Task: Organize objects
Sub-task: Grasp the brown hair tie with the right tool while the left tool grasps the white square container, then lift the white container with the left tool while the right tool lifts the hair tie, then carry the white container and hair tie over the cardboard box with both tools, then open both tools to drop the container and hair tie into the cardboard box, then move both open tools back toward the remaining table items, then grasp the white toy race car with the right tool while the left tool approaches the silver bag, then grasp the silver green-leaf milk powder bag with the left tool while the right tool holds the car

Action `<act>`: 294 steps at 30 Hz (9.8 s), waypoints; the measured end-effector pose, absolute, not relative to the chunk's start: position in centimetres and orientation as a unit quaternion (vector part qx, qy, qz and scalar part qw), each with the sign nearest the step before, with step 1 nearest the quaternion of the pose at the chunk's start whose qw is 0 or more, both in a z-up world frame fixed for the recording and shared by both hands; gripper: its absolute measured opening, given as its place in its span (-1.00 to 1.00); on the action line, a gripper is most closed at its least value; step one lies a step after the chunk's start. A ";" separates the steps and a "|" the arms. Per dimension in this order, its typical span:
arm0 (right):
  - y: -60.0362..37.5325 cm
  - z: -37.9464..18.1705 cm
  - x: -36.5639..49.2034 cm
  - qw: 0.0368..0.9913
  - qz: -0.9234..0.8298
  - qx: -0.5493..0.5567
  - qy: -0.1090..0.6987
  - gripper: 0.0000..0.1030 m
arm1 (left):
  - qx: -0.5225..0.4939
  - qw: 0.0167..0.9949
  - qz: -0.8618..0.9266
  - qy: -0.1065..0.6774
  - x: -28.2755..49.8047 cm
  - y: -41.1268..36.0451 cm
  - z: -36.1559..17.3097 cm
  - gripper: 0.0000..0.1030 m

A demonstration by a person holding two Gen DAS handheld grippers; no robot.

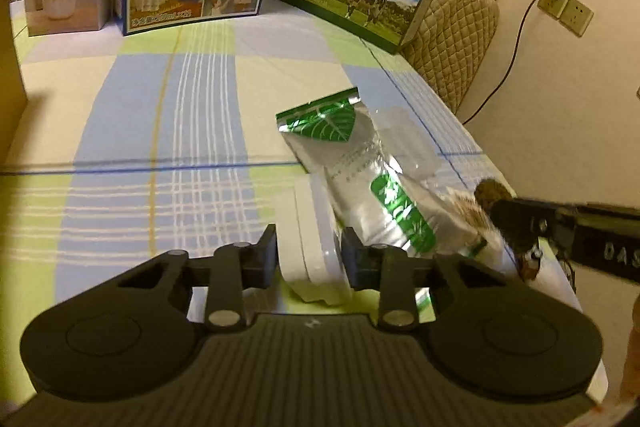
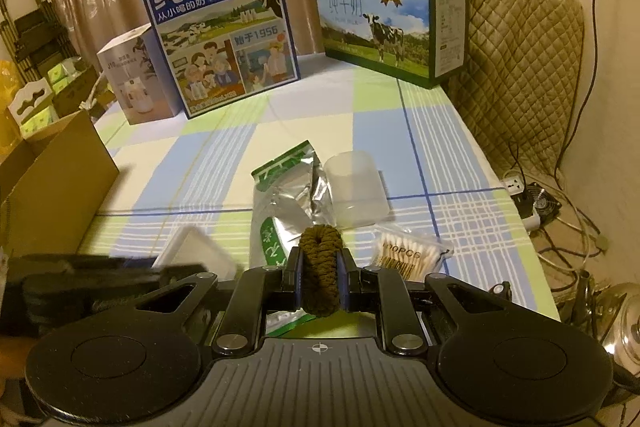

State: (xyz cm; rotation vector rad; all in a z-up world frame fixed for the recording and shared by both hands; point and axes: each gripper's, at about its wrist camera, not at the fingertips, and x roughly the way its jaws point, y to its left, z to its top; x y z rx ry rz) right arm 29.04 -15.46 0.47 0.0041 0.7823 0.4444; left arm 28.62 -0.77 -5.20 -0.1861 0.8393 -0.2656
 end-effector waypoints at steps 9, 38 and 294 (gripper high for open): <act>-14.2 1.7 26.0 0.897 0.235 0.005 0.374 -0.73 | -0.073 0.896 -0.128 0.418 23.7 0.3 -4.2 -0.48; -9.5 4.9 20.8 0.895 0.281 -0.017 0.346 -0.73 | -0.054 0.910 -0.112 0.396 16.3 3.0 -1.3 -0.48; -15.3 1.2 33.4 0.887 0.236 0.058 0.393 -0.67 | 0.042 0.858 -0.114 0.498 29.3 -1.4 -6.8 0.03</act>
